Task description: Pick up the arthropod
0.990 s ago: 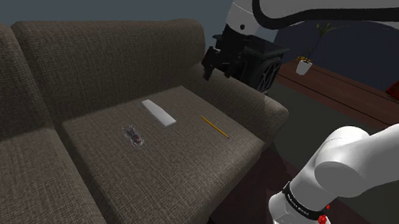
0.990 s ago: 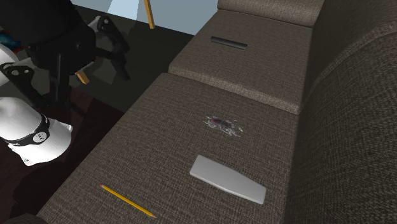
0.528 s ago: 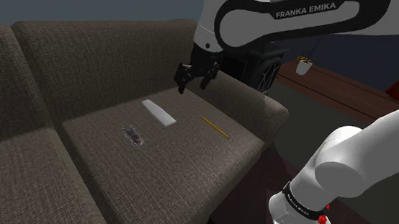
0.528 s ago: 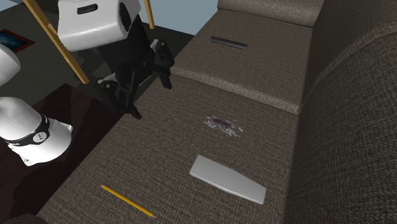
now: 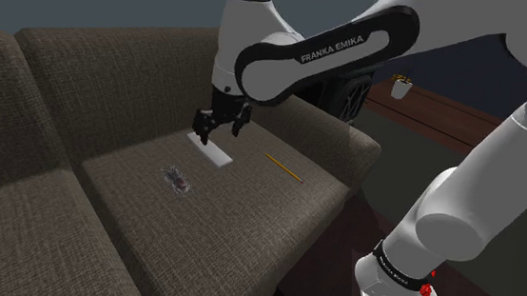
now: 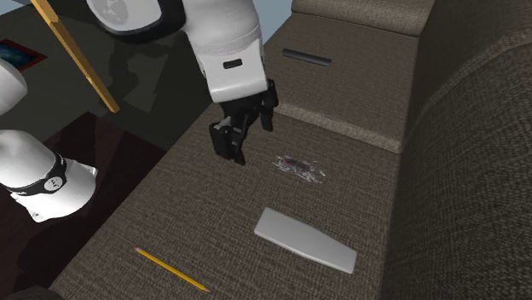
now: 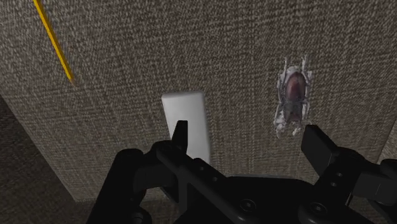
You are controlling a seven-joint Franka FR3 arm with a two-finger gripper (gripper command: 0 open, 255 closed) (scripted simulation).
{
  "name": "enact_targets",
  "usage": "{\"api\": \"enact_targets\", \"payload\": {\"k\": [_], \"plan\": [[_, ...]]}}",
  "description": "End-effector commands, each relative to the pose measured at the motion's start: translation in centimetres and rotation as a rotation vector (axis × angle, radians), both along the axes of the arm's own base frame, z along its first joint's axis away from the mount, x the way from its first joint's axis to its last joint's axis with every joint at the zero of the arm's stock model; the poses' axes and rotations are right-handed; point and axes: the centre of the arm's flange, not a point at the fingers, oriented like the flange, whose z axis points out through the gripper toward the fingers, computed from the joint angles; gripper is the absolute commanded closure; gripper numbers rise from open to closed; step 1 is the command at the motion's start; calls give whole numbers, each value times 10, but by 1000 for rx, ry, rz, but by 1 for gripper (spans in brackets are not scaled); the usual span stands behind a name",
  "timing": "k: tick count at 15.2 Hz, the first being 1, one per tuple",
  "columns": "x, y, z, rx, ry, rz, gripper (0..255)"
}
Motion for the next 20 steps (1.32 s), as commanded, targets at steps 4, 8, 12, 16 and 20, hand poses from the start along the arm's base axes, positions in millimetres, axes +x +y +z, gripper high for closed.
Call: {"api": "enact_targets", "payload": {"k": [4,8,12,16,20], "plan": [[28,41,-45,-13,6,15,0],[50,75,-81,-24,12,28,0],[67,102,-110,-33,16,38,0],[67,102,-131,-33,16,38,0],[67,102,-150,-33,16,38,0]]}}
